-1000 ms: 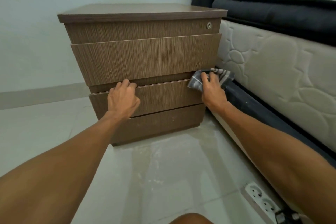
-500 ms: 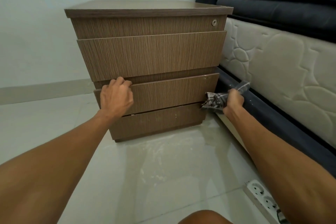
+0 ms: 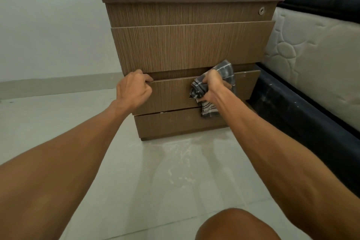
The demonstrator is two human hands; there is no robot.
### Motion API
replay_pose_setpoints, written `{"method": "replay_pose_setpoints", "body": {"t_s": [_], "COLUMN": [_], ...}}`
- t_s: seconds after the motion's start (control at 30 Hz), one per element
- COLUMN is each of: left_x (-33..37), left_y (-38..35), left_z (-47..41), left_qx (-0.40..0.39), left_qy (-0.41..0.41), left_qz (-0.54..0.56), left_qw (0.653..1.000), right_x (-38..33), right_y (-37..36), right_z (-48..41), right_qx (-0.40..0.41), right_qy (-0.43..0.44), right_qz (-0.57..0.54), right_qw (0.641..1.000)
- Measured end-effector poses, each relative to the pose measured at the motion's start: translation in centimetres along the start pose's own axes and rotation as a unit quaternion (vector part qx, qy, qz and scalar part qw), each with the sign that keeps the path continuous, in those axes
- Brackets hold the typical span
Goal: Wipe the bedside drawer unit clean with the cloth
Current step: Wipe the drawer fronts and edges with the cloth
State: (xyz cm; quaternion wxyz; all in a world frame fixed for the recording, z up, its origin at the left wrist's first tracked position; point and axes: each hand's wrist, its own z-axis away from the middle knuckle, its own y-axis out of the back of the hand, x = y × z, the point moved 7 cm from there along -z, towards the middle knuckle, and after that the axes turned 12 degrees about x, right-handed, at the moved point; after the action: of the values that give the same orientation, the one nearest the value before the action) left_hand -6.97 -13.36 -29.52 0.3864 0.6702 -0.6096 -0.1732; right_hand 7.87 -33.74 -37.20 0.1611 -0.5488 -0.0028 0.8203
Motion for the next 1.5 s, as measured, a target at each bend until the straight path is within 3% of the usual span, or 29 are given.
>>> {"method": "replay_pose_setpoints", "body": {"t_s": [0.33,0.5,0.73,0.97,1.13,1.37,1.43,1.5], "left_x": [-2.6,-2.8,-3.2,-3.1,-2.6,-2.3,-2.8,-4.4], "left_y": [1.1,0.9,0.4,0.3,0.5,0.7,1.0,1.6], "left_z": [-1.6,-2.1,-2.3,-2.0,-1.1,-0.5,0.1,0.9], "left_qx": [-0.127,-0.135,-0.135,-0.106,-0.061,-0.025,0.024,0.094], "left_qy": [0.070,0.093,0.098,0.098,0.067,0.061,0.088,0.176], "left_qz": [0.167,0.230,0.226,0.188,0.144,0.138,0.164,0.196], "left_qw": [0.975,0.959,0.960,0.972,0.985,0.988,0.982,0.960], "right_x": [5.9,8.4,12.7,14.9,14.4,7.9,5.5,2.9], "right_y": [-9.3,-11.1,-12.3,-11.2,-7.9,0.7,2.5,3.8], "right_z": [13.0,15.5,15.4,13.5,9.3,4.2,2.9,2.4], "right_qx": [-0.155,-0.177,-0.212,-0.206,-0.126,0.003,0.028,0.053], "right_qy": [-0.178,-0.248,-0.275,-0.254,-0.224,-0.125,-0.070,0.000], "right_qz": [-0.050,-0.121,-0.113,-0.081,-0.099,-0.101,-0.115,-0.118], "right_qw": [0.970,0.945,0.931,0.941,0.961,0.987,0.990,0.992]}}
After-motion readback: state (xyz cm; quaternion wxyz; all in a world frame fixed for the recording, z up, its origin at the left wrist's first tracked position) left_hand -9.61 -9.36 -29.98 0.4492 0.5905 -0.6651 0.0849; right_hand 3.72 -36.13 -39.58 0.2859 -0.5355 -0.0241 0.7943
